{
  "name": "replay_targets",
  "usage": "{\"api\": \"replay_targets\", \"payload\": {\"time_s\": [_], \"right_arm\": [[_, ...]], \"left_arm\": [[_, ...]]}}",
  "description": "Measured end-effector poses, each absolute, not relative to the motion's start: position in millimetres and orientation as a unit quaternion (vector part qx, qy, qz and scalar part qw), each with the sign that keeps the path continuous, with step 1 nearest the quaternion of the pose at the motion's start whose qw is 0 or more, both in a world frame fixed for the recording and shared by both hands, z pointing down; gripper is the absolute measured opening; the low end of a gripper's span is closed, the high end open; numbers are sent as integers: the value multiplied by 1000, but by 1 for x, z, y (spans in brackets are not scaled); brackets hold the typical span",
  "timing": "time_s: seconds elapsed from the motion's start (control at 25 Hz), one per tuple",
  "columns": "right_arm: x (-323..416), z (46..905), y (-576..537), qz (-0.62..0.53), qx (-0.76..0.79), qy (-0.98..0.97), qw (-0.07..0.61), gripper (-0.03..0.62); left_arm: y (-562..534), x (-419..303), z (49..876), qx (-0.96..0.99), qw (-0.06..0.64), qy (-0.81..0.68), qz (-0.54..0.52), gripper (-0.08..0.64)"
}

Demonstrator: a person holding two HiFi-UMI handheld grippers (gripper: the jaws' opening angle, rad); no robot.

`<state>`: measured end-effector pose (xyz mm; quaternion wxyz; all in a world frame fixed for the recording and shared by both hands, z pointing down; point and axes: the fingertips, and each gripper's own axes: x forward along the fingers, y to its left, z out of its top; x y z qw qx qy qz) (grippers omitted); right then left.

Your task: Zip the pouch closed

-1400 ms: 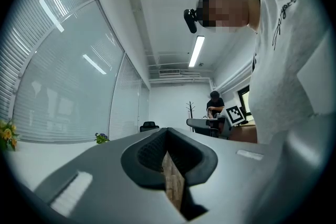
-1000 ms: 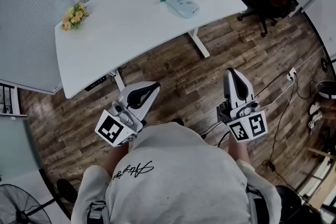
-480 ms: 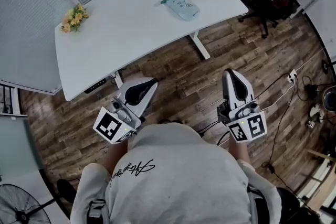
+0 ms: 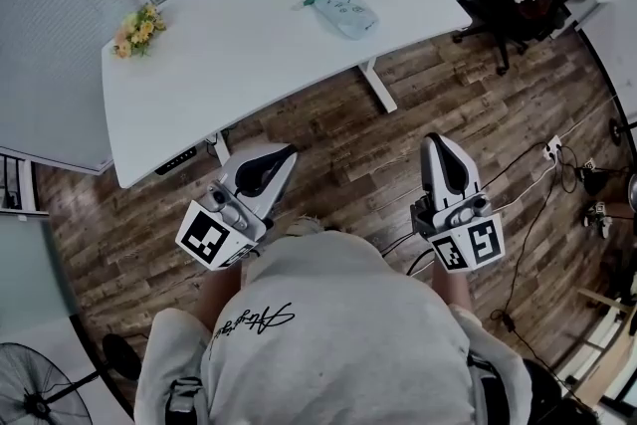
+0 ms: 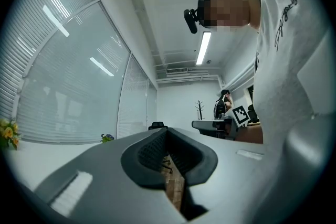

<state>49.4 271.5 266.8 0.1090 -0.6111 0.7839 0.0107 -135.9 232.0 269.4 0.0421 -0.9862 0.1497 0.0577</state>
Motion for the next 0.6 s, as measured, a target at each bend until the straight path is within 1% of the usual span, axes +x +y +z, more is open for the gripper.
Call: {"api": "replay_targets", "payload": {"time_s": [0.6], "right_arm": [[53, 274, 253, 7, -603, 790, 108, 1]], "left_arm": [[218, -130, 277, -985, 36, 158, 55, -2]]}}
